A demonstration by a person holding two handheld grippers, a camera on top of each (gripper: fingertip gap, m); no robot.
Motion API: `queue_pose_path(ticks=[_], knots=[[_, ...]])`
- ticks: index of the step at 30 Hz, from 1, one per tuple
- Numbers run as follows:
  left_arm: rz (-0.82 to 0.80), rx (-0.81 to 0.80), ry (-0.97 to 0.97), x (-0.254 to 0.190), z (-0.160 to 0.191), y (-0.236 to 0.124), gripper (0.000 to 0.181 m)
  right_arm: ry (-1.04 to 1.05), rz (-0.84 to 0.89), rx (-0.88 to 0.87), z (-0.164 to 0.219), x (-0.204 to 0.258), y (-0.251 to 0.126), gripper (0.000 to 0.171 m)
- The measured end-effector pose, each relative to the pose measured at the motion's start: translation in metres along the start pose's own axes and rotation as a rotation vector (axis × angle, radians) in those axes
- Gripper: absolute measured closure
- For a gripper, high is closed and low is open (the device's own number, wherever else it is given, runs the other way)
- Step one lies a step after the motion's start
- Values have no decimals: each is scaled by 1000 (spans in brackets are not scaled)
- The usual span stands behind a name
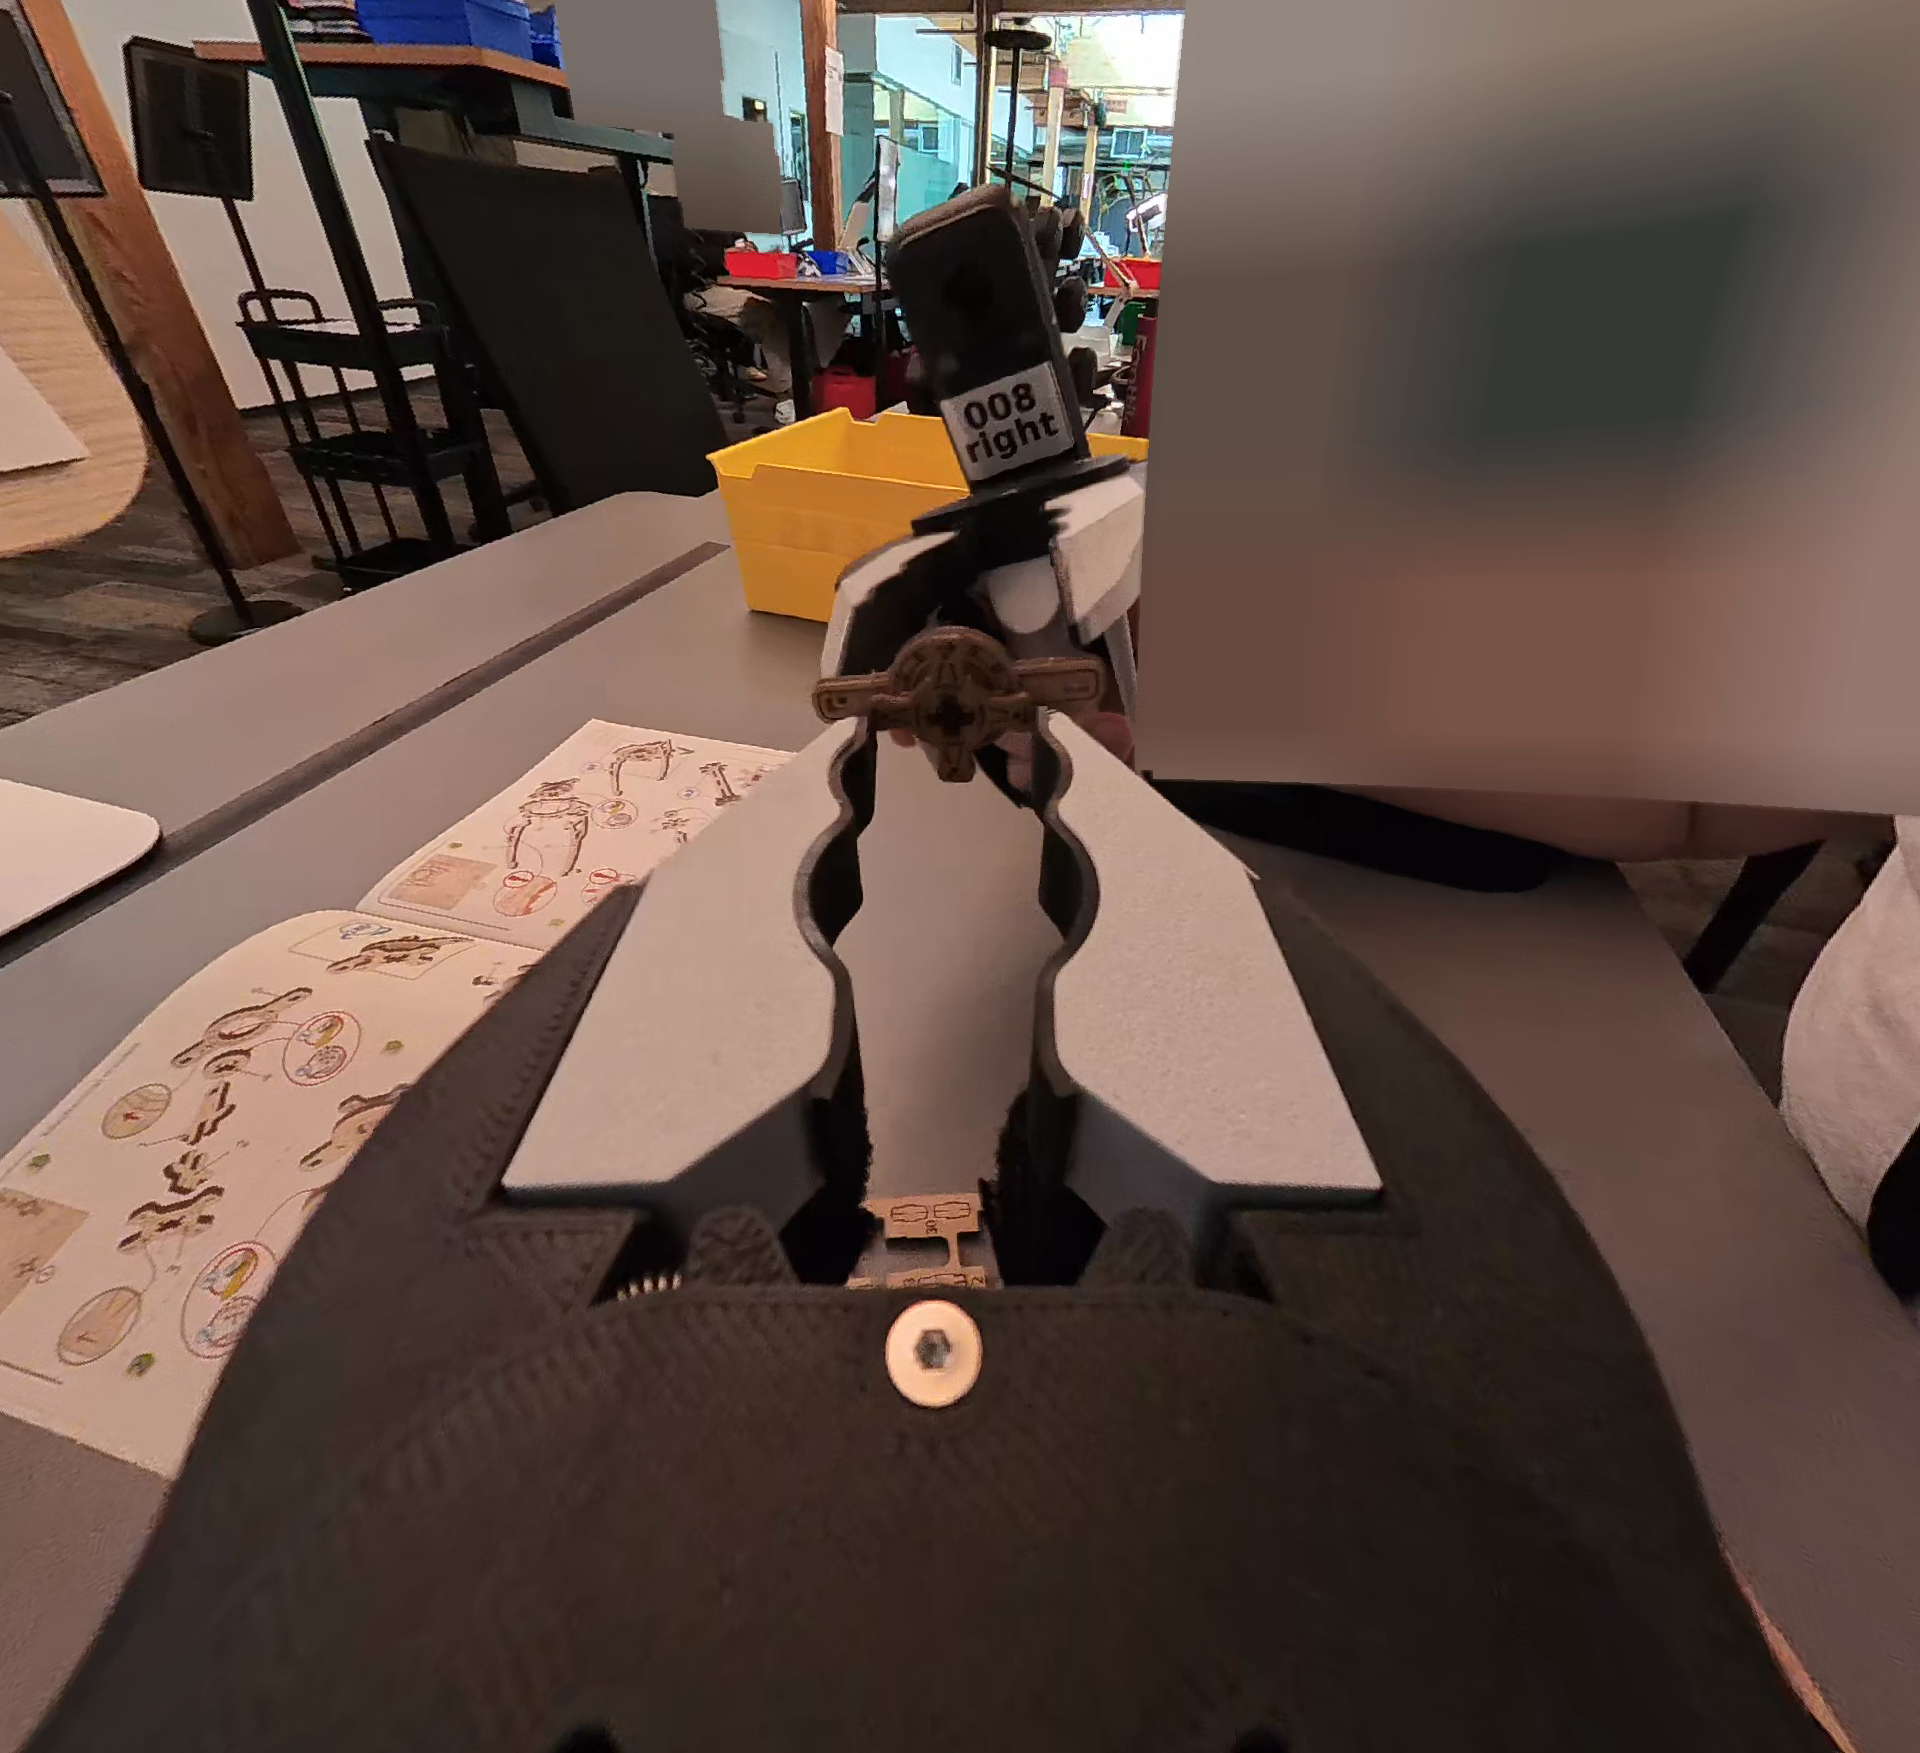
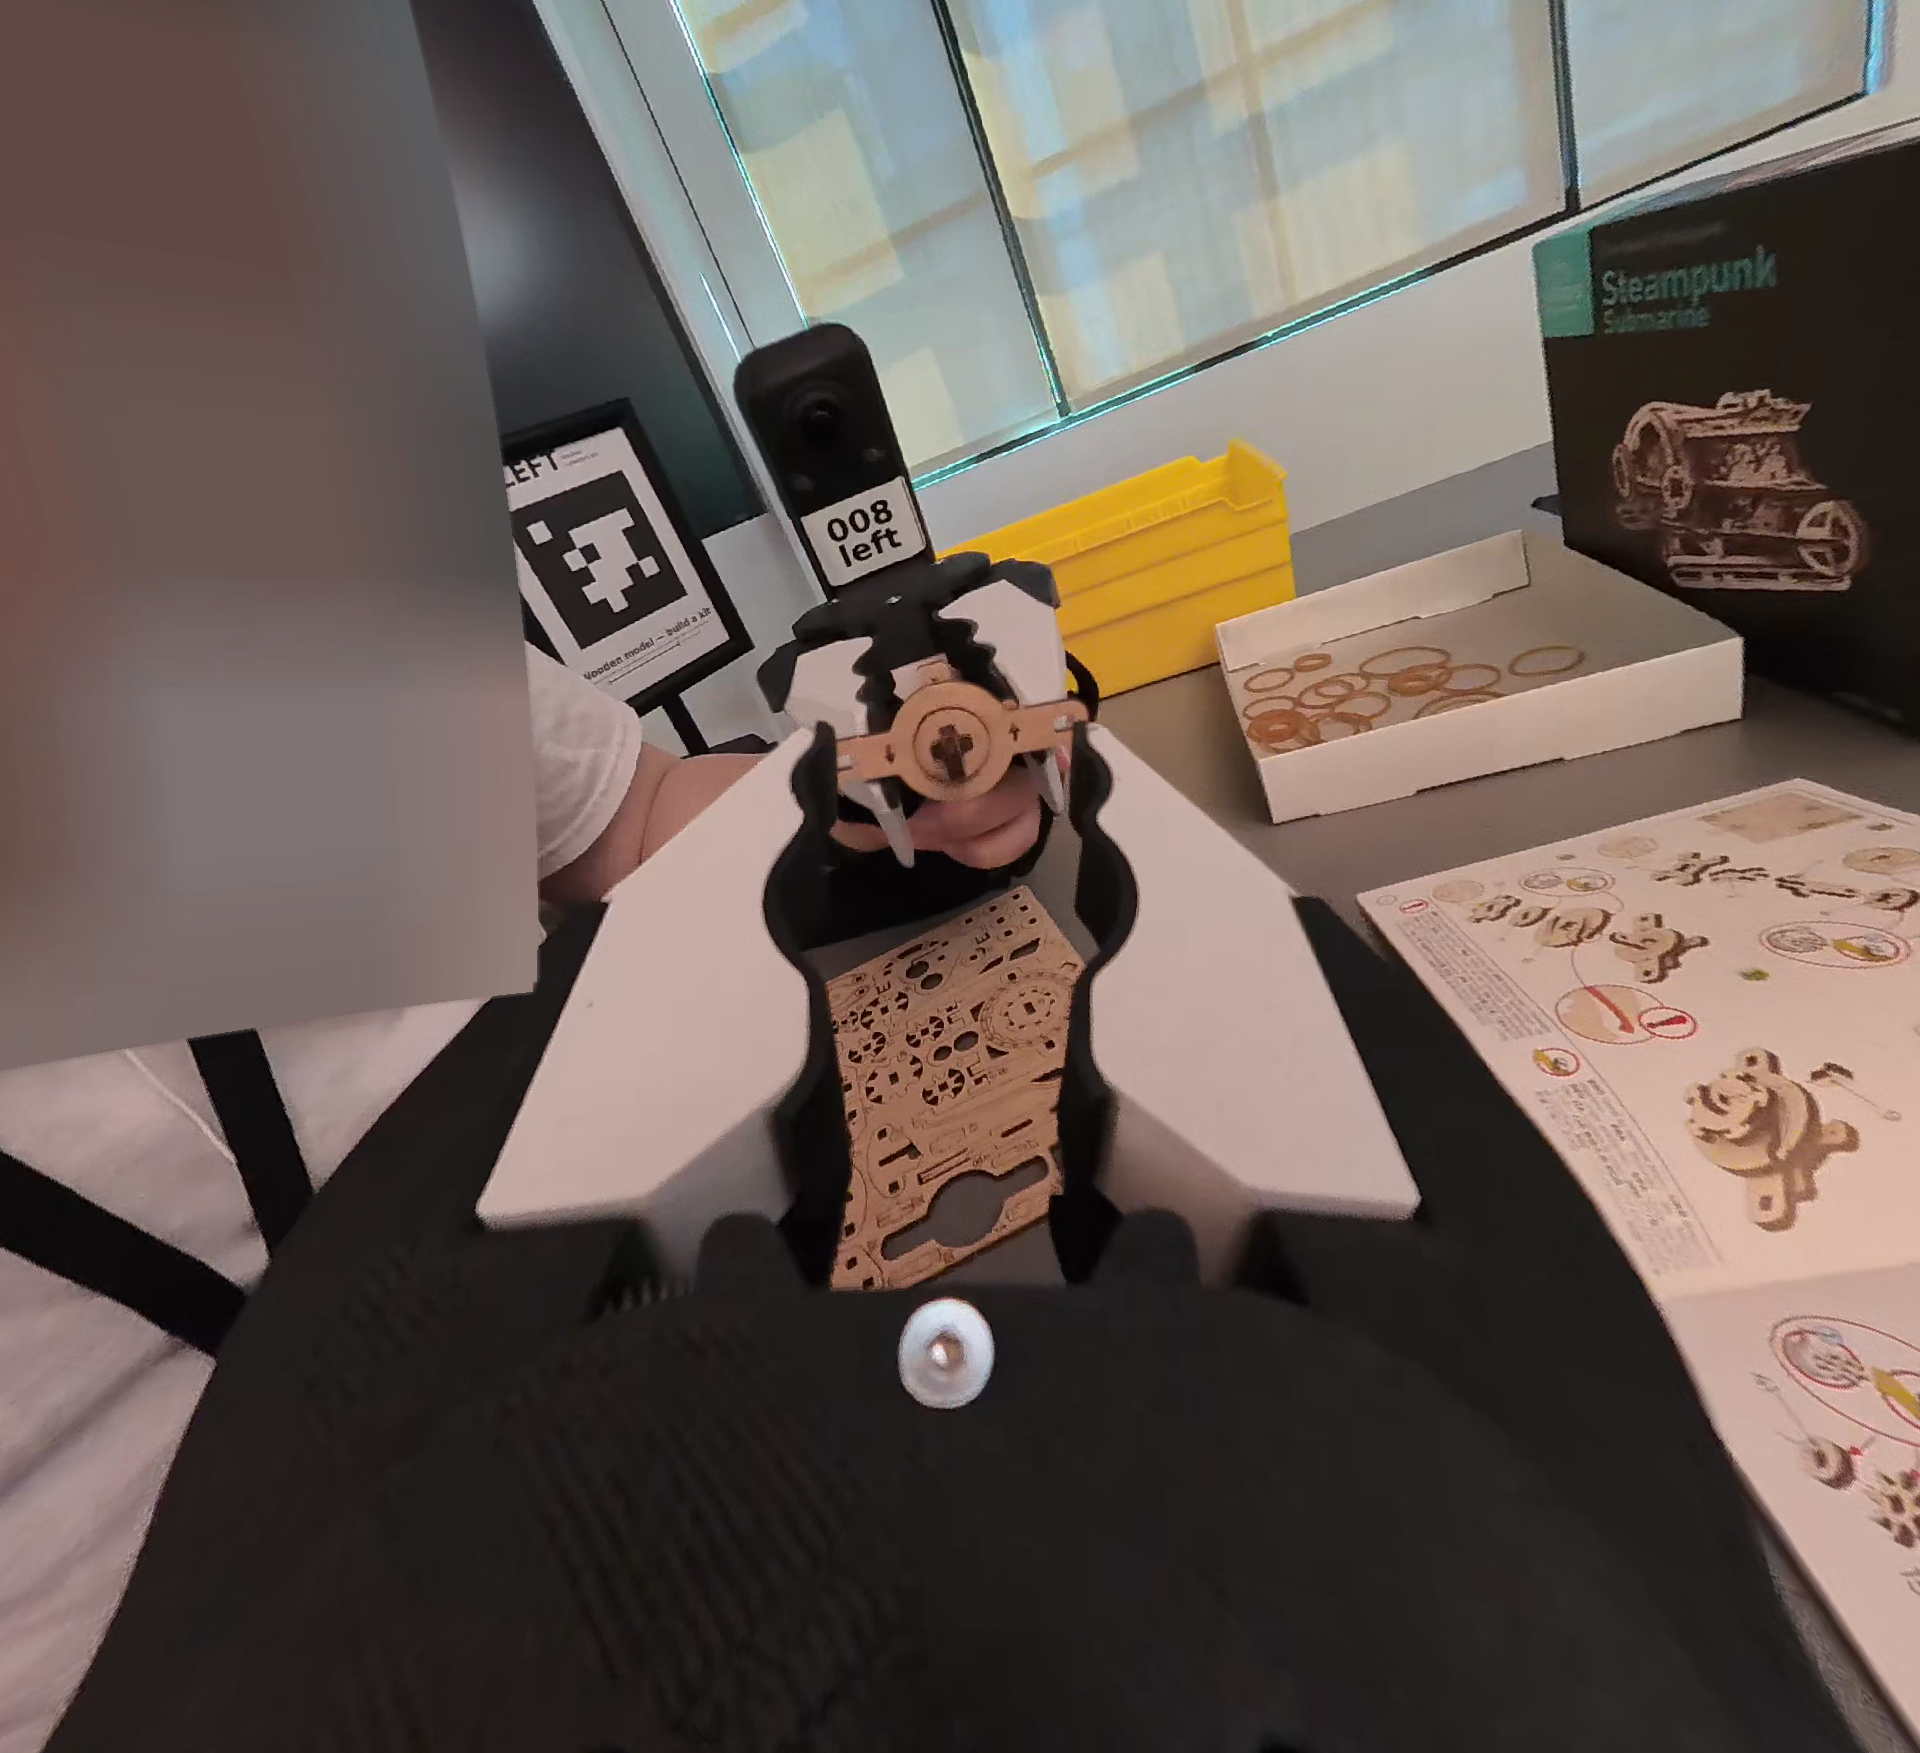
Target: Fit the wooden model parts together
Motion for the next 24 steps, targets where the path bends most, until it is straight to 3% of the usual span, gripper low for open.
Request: queue_pose_path(ticks=[10,18,24], knots=[[-2,19,27,-2,2,1,153,-36,21,33,6,-1,3,132],[-52,68,129,2,7,1,153,184,19,-55,-7,-16,-10,122],[-77,123,196,3,15,2,153,275,28,45,14,-22,-1,120]])
Point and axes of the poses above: each gripper's, where its closed fingertips meet, y out along the fingers, z out of its underside, x = y × z across the jaws, the point moved 1 cm from there along -y, back along the fingers, and after that the axes turned 9 degrees about y, right-handed, at the moved point
